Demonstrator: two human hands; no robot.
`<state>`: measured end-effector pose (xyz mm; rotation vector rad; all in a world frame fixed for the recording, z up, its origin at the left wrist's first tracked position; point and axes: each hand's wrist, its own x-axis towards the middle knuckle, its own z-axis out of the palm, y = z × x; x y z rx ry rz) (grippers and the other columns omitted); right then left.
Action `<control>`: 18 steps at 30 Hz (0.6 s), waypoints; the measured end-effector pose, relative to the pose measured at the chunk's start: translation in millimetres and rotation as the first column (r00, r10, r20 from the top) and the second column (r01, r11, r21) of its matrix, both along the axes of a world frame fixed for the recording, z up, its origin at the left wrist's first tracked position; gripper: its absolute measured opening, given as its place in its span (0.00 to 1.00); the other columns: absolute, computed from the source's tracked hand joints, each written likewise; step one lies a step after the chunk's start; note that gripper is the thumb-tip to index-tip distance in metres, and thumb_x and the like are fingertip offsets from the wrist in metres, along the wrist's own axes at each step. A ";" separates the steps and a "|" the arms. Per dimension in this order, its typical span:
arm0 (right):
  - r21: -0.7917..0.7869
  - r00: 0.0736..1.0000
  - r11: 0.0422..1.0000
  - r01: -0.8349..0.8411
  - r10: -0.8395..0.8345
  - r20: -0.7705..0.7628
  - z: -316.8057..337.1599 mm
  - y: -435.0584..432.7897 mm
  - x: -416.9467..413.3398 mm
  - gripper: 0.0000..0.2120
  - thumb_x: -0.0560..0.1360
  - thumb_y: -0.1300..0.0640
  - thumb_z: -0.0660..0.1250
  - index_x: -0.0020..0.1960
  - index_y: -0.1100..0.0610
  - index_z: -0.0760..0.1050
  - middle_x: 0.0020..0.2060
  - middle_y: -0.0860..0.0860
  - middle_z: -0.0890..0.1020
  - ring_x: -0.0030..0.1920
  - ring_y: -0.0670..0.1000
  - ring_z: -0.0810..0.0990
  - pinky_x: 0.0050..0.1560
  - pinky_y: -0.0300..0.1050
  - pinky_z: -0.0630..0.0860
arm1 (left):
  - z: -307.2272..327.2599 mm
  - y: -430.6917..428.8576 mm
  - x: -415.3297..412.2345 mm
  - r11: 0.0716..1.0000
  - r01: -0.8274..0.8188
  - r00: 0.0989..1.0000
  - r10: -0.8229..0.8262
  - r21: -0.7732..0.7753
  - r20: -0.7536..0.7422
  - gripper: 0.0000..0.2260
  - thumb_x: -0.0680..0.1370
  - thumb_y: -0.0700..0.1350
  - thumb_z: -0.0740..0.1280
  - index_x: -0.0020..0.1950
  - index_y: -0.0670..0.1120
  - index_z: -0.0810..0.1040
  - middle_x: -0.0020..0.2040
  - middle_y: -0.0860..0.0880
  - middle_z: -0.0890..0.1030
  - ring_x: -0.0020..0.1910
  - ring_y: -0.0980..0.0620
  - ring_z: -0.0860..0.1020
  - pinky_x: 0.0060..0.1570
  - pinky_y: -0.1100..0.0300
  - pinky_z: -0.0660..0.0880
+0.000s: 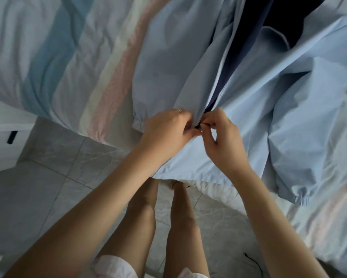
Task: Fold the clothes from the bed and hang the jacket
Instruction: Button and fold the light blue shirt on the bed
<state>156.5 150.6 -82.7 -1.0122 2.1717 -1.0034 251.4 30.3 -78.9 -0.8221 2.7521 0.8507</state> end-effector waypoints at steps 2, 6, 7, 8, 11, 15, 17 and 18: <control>-0.007 1.000 1.000 0.008 -0.008 0.026 3.2 9.1 -1.2 0.01 0.76 0.67 0.60 0.47 0.64 0.70 0.39 0.48 0.76 0.40 0.48 0.76 0.45 0.52 0.75 | -2.6 3.5 1.3 0.994 0.104 0.994 -0.105 -0.008 -0.033 0.16 0.75 0.58 0.63 0.40 0.46 0.75 0.37 0.50 0.77 0.36 0.49 0.76 0.31 0.58 0.62; 0.027 0.979 0.979 -0.202 0.202 0.000 12.8 21.0 -0.4 0.03 0.76 0.64 0.59 0.47 0.64 0.71 0.40 0.53 0.78 0.38 0.55 0.78 0.39 0.54 0.75 | -2.6 12.1 24.0 0.978 0.204 0.964 -0.196 0.030 -0.182 0.16 0.75 0.55 0.59 0.32 0.47 0.71 0.26 0.51 0.72 0.24 0.52 0.70 0.24 0.64 0.63; 0.057 0.961 0.962 -0.267 0.270 -0.064 15.2 22.4 -2.5 0.05 0.76 0.62 0.58 0.47 0.63 0.71 0.39 0.53 0.78 0.37 0.57 0.78 0.37 0.55 0.75 | -1.1 15.7 28.6 0.979 0.192 0.965 -0.175 0.069 -0.195 0.14 0.74 0.54 0.59 0.31 0.48 0.68 0.26 0.52 0.69 0.23 0.53 0.69 0.24 0.66 0.61; 0.095 0.934 0.944 -0.316 0.327 -0.147 16.5 22.7 -7.0 0.06 0.76 0.60 0.58 0.47 0.62 0.72 0.38 0.52 0.79 0.35 0.58 0.78 0.35 0.53 0.75 | 0.8 18.7 31.5 0.978 0.175 0.967 -0.150 0.110 -0.204 0.13 0.74 0.53 0.60 0.31 0.49 0.66 0.26 0.54 0.67 0.23 0.54 0.67 0.24 0.66 0.59; 0.147 0.869 0.916 -0.373 0.400 -0.292 18.8 19.1 -20.0 0.06 0.76 0.58 0.60 0.46 0.60 0.73 0.35 0.51 0.80 0.31 0.58 0.76 0.40 0.49 0.73 | 6.9 18.2 33.7 0.977 0.111 0.974 -0.071 0.184 -0.215 0.14 0.73 0.52 0.60 0.30 0.48 0.64 0.26 0.54 0.66 0.24 0.54 0.65 0.25 0.63 0.59; 0.156 0.857 0.925 -0.346 0.379 -0.348 17.4 5.6 -36.8 0.05 0.74 0.60 0.61 0.45 0.61 0.72 0.32 0.52 0.80 0.29 0.60 0.75 0.36 0.42 0.62 | 10.6 12.0 31.1 0.982 0.123 0.971 -0.088 0.147 -0.222 0.13 0.71 0.50 0.60 0.29 0.48 0.63 0.25 0.53 0.64 0.25 0.54 0.64 0.25 0.64 0.60; 0.216 0.897 0.960 -0.178 0.249 -0.366 12.8 0.5 -61.7 0.09 0.75 0.56 0.57 0.48 0.61 0.71 0.35 0.55 0.81 0.35 0.62 0.78 0.35 0.46 0.68 | 10.8 10.9 38.0 0.980 0.159 0.968 -0.131 0.118 -0.216 0.13 0.71 0.49 0.60 0.28 0.47 0.63 0.25 0.53 0.64 0.25 0.53 0.65 0.24 0.61 0.65; 0.249 0.913 0.966 -0.069 0.162 -0.374 9.8 -0.2 -78.3 0.09 0.76 0.56 0.57 0.50 0.61 0.71 0.38 0.57 0.81 0.38 0.63 0.78 0.36 0.49 0.70 | 10.6 10.4 42.7 0.977 0.171 0.967 -0.141 0.131 -0.210 0.13 0.71 0.49 0.60 0.28 0.47 0.64 0.25 0.53 0.64 0.25 0.53 0.65 0.24 0.59 0.66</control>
